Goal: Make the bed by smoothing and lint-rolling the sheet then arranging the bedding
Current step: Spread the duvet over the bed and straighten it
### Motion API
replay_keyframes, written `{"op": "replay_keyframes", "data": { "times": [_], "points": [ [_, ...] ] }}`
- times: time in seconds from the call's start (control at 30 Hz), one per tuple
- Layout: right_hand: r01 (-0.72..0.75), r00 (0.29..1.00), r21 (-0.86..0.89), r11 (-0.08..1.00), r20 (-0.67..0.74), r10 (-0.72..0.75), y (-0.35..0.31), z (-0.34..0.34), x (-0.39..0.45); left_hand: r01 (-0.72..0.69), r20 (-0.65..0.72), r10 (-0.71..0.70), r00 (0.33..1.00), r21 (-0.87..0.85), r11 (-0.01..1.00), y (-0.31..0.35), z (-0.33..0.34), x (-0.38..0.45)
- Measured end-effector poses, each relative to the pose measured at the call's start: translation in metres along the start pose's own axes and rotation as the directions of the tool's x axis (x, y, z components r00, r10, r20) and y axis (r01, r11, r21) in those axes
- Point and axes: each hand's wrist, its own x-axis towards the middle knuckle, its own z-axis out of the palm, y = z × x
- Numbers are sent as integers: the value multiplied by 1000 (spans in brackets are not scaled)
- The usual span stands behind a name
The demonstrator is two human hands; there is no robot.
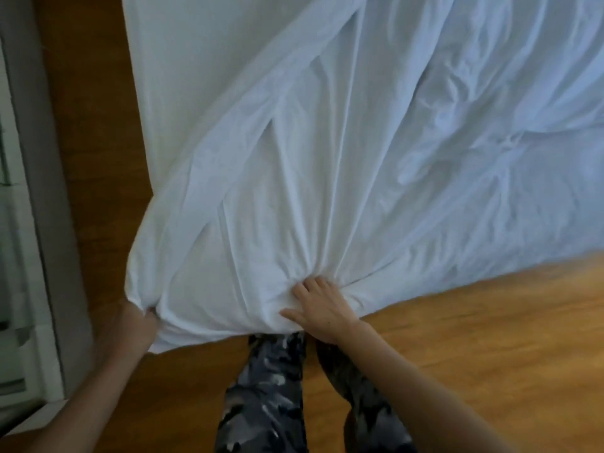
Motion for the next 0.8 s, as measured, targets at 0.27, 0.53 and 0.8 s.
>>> {"op": "replay_keyframes", "data": {
  "times": [0.27, 0.53, 0.8],
  "points": [
    [0, 1000, 38, 999, -17, 0, 19, 9, -93, -71, -8, 71, 997, -58, 996, 27, 16, -120],
    [-214, 968, 183, 960, -94, 234, 14, -76, -229, -210, 130, 233, 964, -171, 963, 28, -39, -272],
    [-180, 907, 335, 925, -308, 288, -64, -133, -282, -319, -10, 337, 941, -347, 882, -4, -135, -288]
  ]
}}
